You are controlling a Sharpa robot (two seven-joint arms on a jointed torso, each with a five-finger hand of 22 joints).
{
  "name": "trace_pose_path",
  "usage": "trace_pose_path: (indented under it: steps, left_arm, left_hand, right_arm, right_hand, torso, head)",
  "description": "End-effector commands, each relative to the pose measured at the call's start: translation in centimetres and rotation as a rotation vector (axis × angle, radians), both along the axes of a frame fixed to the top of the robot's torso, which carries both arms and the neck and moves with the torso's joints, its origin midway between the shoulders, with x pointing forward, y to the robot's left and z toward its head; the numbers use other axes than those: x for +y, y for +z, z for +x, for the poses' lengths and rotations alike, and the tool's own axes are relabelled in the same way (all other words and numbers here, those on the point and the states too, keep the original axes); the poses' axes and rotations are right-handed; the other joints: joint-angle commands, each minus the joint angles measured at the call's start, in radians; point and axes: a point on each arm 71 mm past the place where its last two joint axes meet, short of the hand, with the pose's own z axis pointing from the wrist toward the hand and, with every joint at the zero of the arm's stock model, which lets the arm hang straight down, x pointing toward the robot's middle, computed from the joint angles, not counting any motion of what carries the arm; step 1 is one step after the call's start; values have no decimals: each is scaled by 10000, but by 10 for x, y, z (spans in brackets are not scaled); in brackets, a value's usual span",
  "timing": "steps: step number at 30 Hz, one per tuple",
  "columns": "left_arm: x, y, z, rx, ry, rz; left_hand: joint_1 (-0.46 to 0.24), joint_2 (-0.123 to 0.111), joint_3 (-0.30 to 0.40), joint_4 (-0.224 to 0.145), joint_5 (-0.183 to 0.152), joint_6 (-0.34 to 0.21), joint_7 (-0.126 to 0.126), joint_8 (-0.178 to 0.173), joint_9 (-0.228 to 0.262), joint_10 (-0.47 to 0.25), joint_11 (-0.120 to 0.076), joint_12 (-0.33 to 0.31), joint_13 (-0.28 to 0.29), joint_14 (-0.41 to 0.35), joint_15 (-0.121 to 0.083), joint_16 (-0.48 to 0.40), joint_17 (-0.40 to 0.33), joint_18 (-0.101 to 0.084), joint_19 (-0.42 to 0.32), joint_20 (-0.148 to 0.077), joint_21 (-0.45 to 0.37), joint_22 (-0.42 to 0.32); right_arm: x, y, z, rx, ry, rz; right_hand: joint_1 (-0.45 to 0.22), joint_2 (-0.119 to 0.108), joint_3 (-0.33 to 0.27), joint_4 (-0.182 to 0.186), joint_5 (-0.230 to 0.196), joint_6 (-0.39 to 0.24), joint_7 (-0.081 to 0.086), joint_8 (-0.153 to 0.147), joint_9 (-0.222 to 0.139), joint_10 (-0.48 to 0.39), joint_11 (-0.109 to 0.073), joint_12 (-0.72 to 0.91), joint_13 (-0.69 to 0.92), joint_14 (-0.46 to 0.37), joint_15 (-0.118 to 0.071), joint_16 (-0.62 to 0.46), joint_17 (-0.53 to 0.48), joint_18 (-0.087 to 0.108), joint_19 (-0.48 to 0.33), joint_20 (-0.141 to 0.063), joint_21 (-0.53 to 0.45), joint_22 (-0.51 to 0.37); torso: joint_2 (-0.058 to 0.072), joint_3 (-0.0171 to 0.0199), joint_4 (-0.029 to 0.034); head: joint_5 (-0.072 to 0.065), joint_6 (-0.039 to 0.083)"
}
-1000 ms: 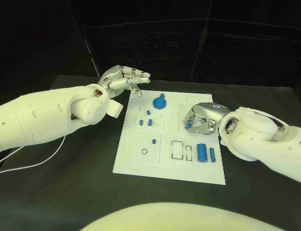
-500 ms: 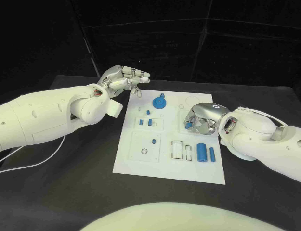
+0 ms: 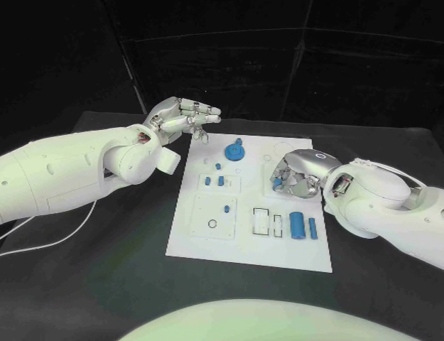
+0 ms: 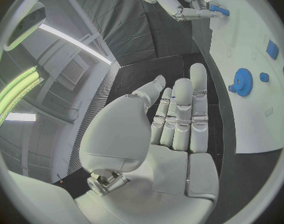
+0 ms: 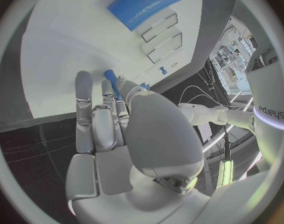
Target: Assemble the parts on the task board
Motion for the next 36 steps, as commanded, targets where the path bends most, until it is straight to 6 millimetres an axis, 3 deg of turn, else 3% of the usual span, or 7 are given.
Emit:
trace_pose_path:
  steps: [1, 6, 10, 17, 22, 27, 36]
  left_arm:
    - [0, 1, 0, -6, -83, -79]
    - [1, 0, 0, -26, -37, -76]
    - [1, 0, -1, -45, -31, -87]
    - [-1, 0, -1, -54, -67, -109]
    - [-3, 0, -2, -65, -113, -134]
    - [-2, 1, -2, -71, -106, -136]
    - [-4, 1, -3, -78, -152, -157]
  left_hand:
    - [-69, 3, -2, 41, 9, -62, -7, -64, -8, -71, -22, 0, 0, -54, 22, -40, -17, 123, -26, 35, -35, -9]
    - [-77, 20, 3, 52, 8, -65, -6, -63, -7, -76, -21, 3, 1, -59, 23, -37, -21, 123, -26, 38, -42, -14]
    - [-77, 20, 3, 52, 8, -65, -6, -63, -7, -76, -21, 3, 1, -59, 23, -37, -21, 123, -26, 38, -42, -14]
    - [-94, 23, -2, 64, 8, -67, -4, -63, -6, -80, -19, 7, 2, -61, 26, -35, -24, 123, -26, 40, -46, -18]
    - [-94, 23, -2, 64, 8, -67, -4, -63, -6, -80, -19, 7, 2, -61, 26, -35, -24, 123, -26, 40, -46, -18]
    - [-108, 22, -7, 73, 8, -71, -3, -63, -6, -84, -18, 9, 2, -63, 28, -32, -26, 123, -26, 42, -50, -21]
    - [-108, 22, -7, 73, 8, -71, -3, -63, -6, -84, -18, 9, 2, -63, 28, -32, -26, 123, -26, 42, -50, -21]
  right_arm:
    - [3, 9, -5, -450, 222, 489]
    - [17, 25, -16, -575, 714, 1035]
    - [34, 34, -26, -525, 1244, 1488]
    - [70, 38, -34, -264, 2145, 2058]
    - [90, 33, -40, -4, 2794, 2215]
    - [109, 23, -45, 387, 3462, 2242]
    - [123, 2, -48, 985, 3883, 1971]
  right_hand:
    - [-54, 50, 115, -6, -33, 64, 3, 14, 11, 70, 6, -56, -3, 345, -57, 42, -17, 17, 61, -1, 51, -15]
    - [-94, -19, 239, -62, -30, 47, 21, -35, -8, 51, 21, -141, -16, 332, -51, 26, -57, 28, 17, -4, 19, -98]
    - [-139, -51, 299, -77, -34, 40, 36, -60, -16, 44, 35, -186, -21, 328, -42, 25, -65, 32, -4, 0, 6, -135]
    - [-235, -95, 337, -67, -57, 40, 44, -83, -22, 54, 47, -228, -20, 323, -32, 17, -88, 39, -33, 9, -18, -190]
    - [-248, -122, 356, -86, -53, 33, 45, -96, -25, 48, 48, -249, -22, 312, -30, -8, -141, 53, -72, 11, -60, -277]
    - [-252, -129, 377, -100, -44, 32, 46, -102, -27, 42, 50, -266, -24, 307, -29, -19, -164, 58, -88, 13, -76, -307]
    - [-255, -145, 436, -152, 2, 41, 48, -115, -27, 54, 50, -296, -21, 306, -27, -14, -157, 57, -95, 16, -69, -293]
  torso:
    - [-3, -2, 21]
    - [3, 16, 3]
    - [3, -19, 1]
    - [1, -34, 12]
    - [12, -31, 31]
    - [13, -26, 10]
    - [7, -9, -1]
  head:
    - [29, 12]
    - [46, 22]
    - [49, 27]
    - [59, 20]
    - [73, 25]
    - [226, -53]
    - [384, -165]
